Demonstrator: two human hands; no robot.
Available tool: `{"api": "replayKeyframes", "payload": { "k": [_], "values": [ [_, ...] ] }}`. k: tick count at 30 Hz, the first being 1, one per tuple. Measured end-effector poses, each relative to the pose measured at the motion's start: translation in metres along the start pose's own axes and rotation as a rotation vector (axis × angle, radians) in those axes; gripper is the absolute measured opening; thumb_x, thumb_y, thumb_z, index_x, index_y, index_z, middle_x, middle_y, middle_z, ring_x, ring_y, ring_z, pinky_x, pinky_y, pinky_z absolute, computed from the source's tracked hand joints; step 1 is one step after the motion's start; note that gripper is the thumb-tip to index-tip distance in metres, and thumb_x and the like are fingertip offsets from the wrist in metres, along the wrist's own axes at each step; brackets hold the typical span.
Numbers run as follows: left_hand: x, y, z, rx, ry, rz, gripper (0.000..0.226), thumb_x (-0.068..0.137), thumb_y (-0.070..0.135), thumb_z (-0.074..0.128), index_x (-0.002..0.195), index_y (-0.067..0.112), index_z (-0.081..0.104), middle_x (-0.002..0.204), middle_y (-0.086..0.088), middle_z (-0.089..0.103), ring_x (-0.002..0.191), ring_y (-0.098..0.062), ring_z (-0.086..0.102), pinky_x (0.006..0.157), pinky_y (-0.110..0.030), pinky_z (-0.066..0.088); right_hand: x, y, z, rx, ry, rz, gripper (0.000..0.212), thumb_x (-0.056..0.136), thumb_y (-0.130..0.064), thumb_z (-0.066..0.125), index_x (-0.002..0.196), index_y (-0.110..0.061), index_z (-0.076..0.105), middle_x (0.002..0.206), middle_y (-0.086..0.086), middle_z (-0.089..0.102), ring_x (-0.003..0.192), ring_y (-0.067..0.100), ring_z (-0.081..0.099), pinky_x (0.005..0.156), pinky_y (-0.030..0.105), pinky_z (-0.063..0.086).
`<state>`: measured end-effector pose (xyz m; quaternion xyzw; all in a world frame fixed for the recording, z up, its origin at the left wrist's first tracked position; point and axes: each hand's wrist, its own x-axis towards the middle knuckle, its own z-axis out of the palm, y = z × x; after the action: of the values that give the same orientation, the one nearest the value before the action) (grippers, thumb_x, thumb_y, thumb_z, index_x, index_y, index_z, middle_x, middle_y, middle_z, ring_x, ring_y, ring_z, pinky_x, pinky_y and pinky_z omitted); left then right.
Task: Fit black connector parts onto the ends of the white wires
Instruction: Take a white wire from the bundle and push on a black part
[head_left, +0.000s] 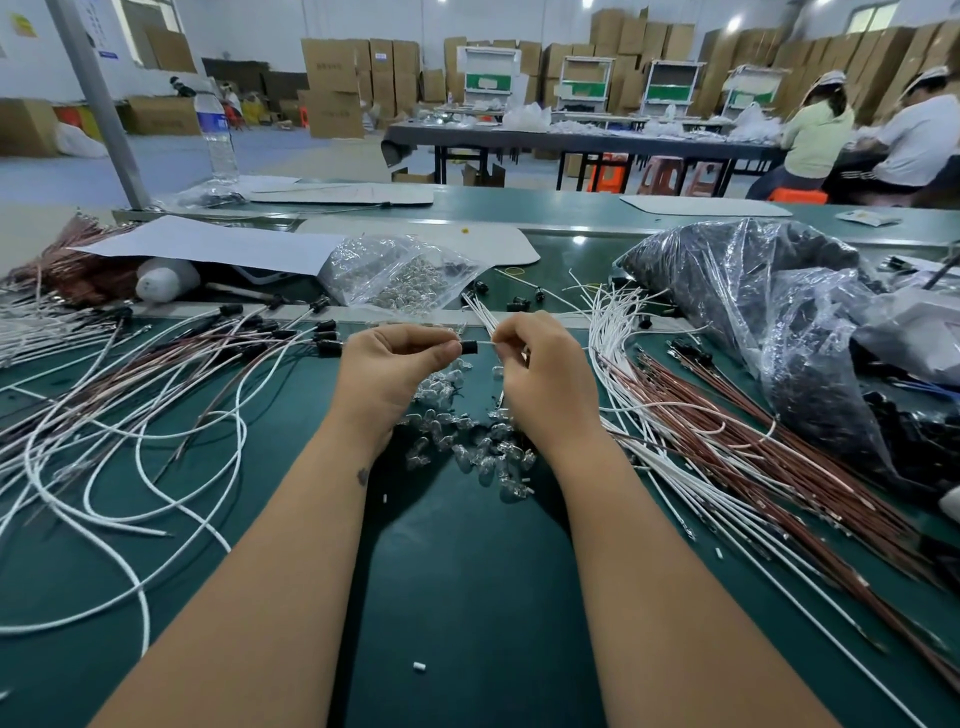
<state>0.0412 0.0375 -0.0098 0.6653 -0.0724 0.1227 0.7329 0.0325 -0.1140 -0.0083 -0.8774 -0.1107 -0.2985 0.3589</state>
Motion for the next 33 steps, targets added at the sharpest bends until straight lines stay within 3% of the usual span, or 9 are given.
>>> {"api": "replayKeyframes", "payload": {
  "k": [5,9,11,16,20,24,29,33],
  "values": [
    [-0.003,0.002,0.004,0.057,-0.035,0.021,0.013,0.073,-0.003,0.075,0.081,0.007,0.073,0.072,0.0,0.072,0.068,-0.008,0.066,0.076,-0.02,0.056,-0.001,-0.002,0.002,-0.007,-0.039,-0.04,0.011,0.089,-0.005,0.058,0.087,-0.014,0.064,0.089,-0.003,0.058,0.082,0.018,0.054,0.067,0.034,0.047],
    [-0.005,0.002,0.006,0.074,-0.014,0.03,0.018,0.077,-0.007,0.071,0.095,-0.002,0.072,0.072,0.005,0.073,0.07,-0.006,0.067,0.076,-0.017,0.055,-0.002,-0.007,0.004,0.035,-0.049,-0.022,0.023,0.087,-0.005,0.055,0.108,-0.015,0.062,0.091,-0.008,0.053,0.082,0.012,0.051,0.069,0.025,0.039],
    [-0.006,0.004,0.007,0.092,-0.035,0.071,0.025,0.08,-0.011,0.067,0.101,0.003,0.071,0.075,0.007,0.074,0.074,-0.005,0.069,0.076,-0.016,0.054,-0.003,-0.01,0.004,0.018,-0.093,-0.054,0.027,0.088,-0.011,0.057,0.114,-0.018,0.061,0.096,-0.007,0.056,0.086,0.011,0.051,0.072,0.029,0.044],
    [-0.005,0.004,0.005,0.112,0.001,0.121,0.028,0.082,-0.008,0.067,0.098,0.015,0.07,0.084,-0.003,0.072,0.077,-0.009,0.069,0.077,-0.019,0.055,-0.002,-0.007,0.002,-0.062,-0.087,-0.045,0.013,0.096,-0.018,0.054,0.105,-0.018,0.063,0.102,-0.002,0.062,0.09,0.017,0.056,0.069,0.035,0.048],
    [-0.002,0.003,0.002,0.297,0.067,0.204,0.023,0.085,-0.002,0.067,0.096,0.018,0.071,0.083,0.003,0.071,0.074,-0.004,0.066,0.078,-0.018,0.054,-0.002,-0.005,0.002,-0.139,-0.08,-0.052,0.013,0.098,-0.02,0.049,0.105,-0.017,0.06,0.102,-0.002,0.062,0.087,0.017,0.056,0.063,0.031,0.041],
    [-0.005,0.002,0.005,0.507,-0.005,0.279,0.017,0.086,0.006,0.068,0.099,0.014,0.073,0.085,0.004,0.071,0.073,0.003,0.063,0.073,-0.008,0.049,-0.002,-0.006,0.003,-0.112,-0.096,-0.048,0.013,0.098,-0.021,0.049,0.103,-0.017,0.06,0.1,-0.002,0.062,0.088,0.018,0.055,0.065,0.03,0.037],
    [-0.005,0.004,0.008,0.685,0.033,0.417,0.014,0.088,0.004,0.064,0.098,0.007,0.073,0.091,-0.006,0.069,0.084,-0.015,0.061,0.079,-0.018,0.047,-0.002,-0.009,0.003,-0.173,-0.122,-0.088,0.019,0.096,-0.025,0.052,0.111,-0.021,0.064,0.105,-0.002,0.064,0.092,0.02,0.058,0.066,0.03,0.041],
    [-0.002,0.003,0.006,0.817,0.158,0.464,0.012,0.092,0.006,0.059,0.096,0.001,0.069,0.091,-0.009,0.065,0.085,-0.019,0.055,0.079,-0.022,0.04,-0.001,-0.009,0.002,-0.397,0.031,-0.091,0.016,0.096,-0.016,0.052,0.107,-0.016,0.063,0.095,0.002,0.067,0.073,0.019,0.052,0.064,0.029,0.032]
  ]
}}
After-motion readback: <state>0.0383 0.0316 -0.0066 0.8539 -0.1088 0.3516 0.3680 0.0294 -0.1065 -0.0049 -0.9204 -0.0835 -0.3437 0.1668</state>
